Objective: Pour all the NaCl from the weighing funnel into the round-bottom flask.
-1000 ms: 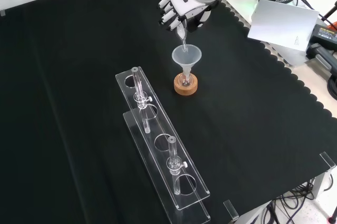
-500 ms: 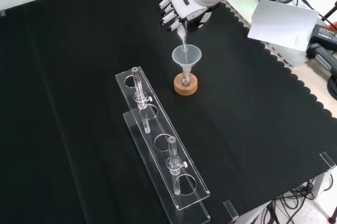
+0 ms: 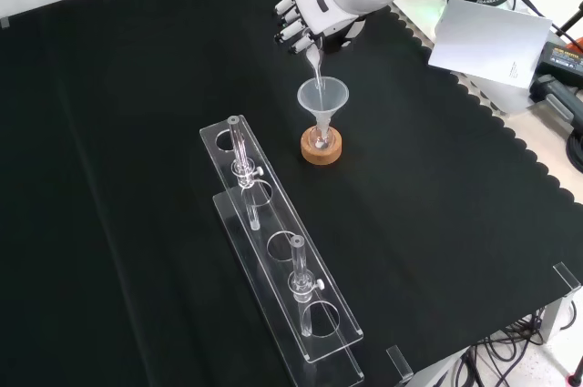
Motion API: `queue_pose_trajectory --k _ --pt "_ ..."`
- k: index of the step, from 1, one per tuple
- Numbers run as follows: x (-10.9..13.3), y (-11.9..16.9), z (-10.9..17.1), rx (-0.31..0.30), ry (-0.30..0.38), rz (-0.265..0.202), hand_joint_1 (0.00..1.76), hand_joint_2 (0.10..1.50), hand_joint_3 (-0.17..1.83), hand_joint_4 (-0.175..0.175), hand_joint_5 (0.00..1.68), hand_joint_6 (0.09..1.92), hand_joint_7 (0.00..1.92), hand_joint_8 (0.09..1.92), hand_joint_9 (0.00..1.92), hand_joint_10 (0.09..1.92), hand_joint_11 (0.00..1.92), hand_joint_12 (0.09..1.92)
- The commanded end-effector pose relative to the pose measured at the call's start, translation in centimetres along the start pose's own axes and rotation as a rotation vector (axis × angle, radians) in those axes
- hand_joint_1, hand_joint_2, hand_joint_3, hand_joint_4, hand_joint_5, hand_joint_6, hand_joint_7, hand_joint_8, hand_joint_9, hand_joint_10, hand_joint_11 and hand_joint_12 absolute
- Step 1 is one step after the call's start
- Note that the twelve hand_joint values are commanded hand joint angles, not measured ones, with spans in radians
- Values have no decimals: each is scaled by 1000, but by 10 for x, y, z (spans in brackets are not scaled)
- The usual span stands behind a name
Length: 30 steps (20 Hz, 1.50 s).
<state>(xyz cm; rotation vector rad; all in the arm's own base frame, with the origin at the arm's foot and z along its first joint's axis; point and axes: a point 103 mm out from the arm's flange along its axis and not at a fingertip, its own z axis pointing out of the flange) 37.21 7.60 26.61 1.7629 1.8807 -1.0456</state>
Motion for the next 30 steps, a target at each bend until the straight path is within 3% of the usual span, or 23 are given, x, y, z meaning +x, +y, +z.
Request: queue_pose_trajectory --k 1,30 --pt "0 0 -1 1 -6 -2 1143 660 578 175 1386 429 761 606 1186 153 951 945" --pt "7 0 -15 8 -102 4 1144 659 578 175 1387 426 745 604 1184 142 950 943"
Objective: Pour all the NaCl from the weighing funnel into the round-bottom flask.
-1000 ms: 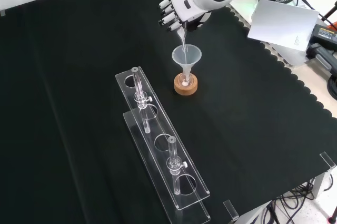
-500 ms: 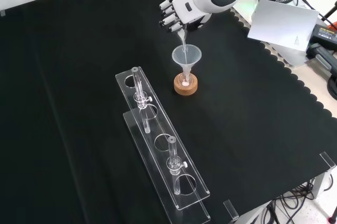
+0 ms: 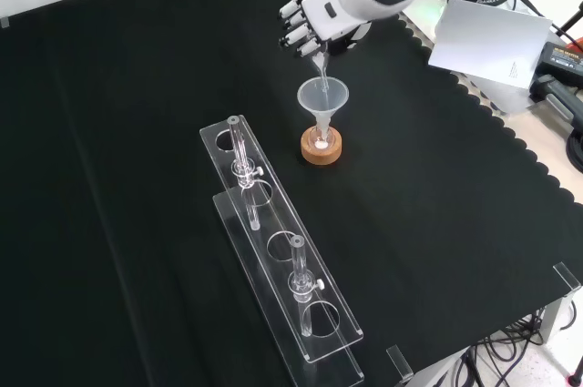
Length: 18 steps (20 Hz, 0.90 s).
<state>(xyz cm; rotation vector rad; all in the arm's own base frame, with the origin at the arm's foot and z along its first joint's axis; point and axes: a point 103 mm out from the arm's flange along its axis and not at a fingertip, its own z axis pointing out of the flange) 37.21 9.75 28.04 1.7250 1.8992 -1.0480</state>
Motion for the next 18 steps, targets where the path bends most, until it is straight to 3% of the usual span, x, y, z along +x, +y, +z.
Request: queue_pose_trajectory --k 1,10,18 --pt "2 5 10 25 -90 26 1144 659 578 175 1387 425 744 604 1184 142 950 943" --pt "2 6 10 36 -96 27 1144 660 577 175 1387 425 741 605 1184 139 949 942" --pt "-1 4 9 7 -89 33 1143 660 576 175 1387 425 737 606 1184 137 949 942"
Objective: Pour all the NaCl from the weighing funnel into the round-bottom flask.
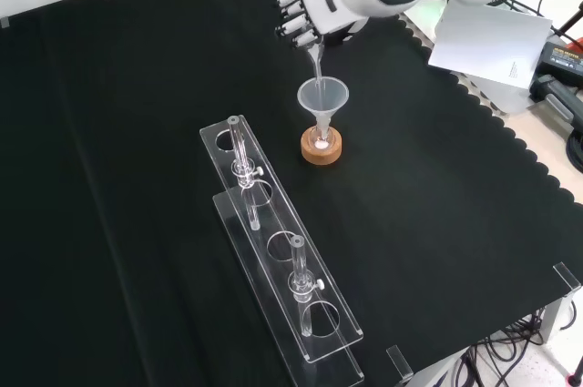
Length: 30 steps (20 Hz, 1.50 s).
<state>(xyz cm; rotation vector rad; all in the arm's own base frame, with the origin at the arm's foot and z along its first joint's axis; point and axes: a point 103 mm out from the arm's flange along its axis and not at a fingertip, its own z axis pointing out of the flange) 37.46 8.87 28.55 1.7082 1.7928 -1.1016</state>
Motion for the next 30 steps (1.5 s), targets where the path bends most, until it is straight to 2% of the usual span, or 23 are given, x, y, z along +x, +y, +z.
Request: queue_pose_trajectory --k 1,12,22,30 --pt "9 2 5 -21 -13 -16 1143 660 576 175 1387 425 737 606 1184 137 949 942" --pt "11 1 -6 -65 -118 -10 1144 661 576 175 1387 425 734 607 1183 134 949 941" --pt "16 -3 -18 -90 -294 -4 1144 661 575 175 1387 424 731 608 1183 131 949 940" --pt "17 -5 -20 -99 -318 -1 1143 661 575 175 1388 424 728 609 1183 129 949 939"
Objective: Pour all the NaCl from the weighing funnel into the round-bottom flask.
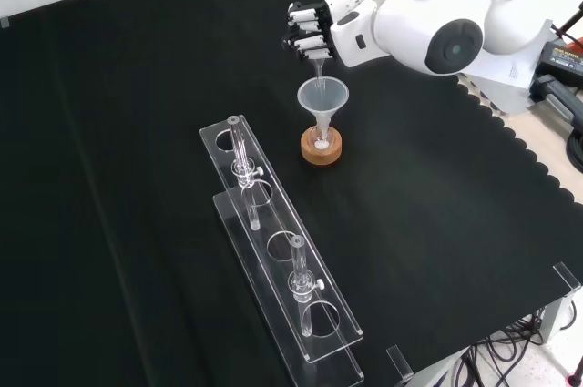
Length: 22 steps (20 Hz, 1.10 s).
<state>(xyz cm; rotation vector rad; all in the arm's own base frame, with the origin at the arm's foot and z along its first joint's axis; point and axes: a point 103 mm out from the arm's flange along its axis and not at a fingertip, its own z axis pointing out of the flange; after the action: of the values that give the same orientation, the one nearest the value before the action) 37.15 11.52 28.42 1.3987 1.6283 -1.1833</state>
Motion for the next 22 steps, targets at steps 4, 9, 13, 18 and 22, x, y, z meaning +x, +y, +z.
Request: queue_pose_trajectory --k 4,9,13,18,22 --pt "-2 0 0 -5 -23 2 1143 661 575 175 1388 424 727 609 1182 128 948 938" --pt "-1 0 0 -8 -27 -1 1143 661 575 175 1388 424 725 610 1181 126 946 937" --pt "0 1 2 -11 -16 -3 1143 661 575 175 1387 424 724 610 1179 124 945 937" --pt "1 4 8 -2 19 -5 1143 662 574 175 1387 424 722 610 1179 123 942 936" --pt "0 6 14 -2 79 2 1143 662 574 175 1387 425 721 611 1178 122 940 936"
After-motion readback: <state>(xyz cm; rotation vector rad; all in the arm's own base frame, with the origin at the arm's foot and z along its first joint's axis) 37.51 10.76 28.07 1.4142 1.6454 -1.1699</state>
